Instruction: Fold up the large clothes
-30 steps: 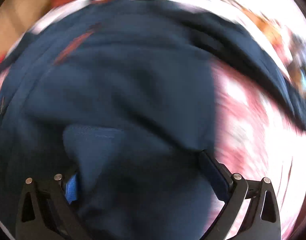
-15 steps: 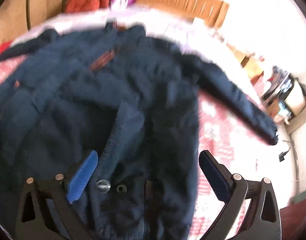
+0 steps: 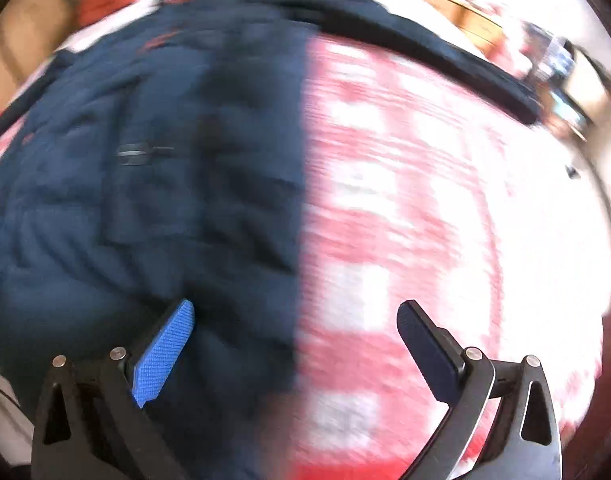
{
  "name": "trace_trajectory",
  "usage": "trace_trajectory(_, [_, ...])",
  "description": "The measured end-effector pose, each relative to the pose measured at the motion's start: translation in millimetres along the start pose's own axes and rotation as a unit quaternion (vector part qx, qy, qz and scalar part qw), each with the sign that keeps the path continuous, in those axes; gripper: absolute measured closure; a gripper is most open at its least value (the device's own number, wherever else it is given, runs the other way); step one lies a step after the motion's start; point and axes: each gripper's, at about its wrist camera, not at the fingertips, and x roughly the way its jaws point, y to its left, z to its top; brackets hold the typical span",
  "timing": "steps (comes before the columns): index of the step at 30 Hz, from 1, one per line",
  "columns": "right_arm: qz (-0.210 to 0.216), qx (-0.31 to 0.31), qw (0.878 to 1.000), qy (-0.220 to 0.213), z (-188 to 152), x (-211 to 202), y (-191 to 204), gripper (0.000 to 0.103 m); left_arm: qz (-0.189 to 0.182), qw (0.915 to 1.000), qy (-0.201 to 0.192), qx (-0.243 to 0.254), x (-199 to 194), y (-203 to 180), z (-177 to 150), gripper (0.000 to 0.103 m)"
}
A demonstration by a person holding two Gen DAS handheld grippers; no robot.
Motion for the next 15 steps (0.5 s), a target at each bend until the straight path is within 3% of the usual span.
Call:
trace_trajectory(2, [0.001,0.000,1.000,-0.015,1,-15,4,0.000,-0.008,1.0000,-0.004,-0.002,-10,-4,-7,0.000])
trace_trajectory(4, [0.034,-0.018,0.999,-0.029,-2,-23,27,0.000,-0.019,0.9998,-0.004,0.005,-18,-13,-16,0.000])
trace_trajectory(7, [0.088,-0.093,0.992,-0.023,-14,-28,80,0.000,-0.026,0.9995,0.011,0.010,-21,-23,-33,0.000])
trace_trajectory(9, [0.075,-0.124,0.989,-0.021,-28,-23,94,0.000,-0.029,0.9994,0.018,-0.002,-23,-16,-41,0.000])
trace_trajectory(11, [0.074,-0.095,0.993,-0.013,-38,-20,72,0.002,-0.026,0.9993,0.025,-0.006,-25,-8,-45,0.000])
trace_trajectory(13, [0.031,-0.061,0.997,0.022,-42,-10,43,0.002,-0.020,0.9994,0.030,0.003,-27,-1,-45,0.000])
trace_trajectory(15, [0.032,-0.015,0.999,0.036,-45,-15,6,0.002,-0.014,0.9993,0.035,0.007,-29,2,-42,0.000])
